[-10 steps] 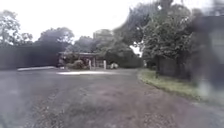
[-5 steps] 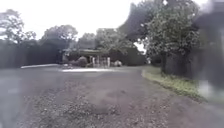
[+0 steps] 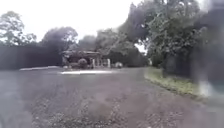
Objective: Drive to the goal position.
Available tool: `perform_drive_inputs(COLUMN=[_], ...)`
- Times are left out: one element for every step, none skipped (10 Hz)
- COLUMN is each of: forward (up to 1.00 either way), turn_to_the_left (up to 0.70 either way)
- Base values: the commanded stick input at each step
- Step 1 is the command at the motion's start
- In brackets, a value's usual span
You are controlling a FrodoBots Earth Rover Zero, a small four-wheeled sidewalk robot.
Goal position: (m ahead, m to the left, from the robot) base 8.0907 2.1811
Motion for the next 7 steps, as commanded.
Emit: perform_drive_inputs(forward=[0.50,0.50,0.50,0.50,0.50,0.50,0.50], turn_to_the_left=[0.00,0.00,0.00,0.00,0.00,0.00,0.00])
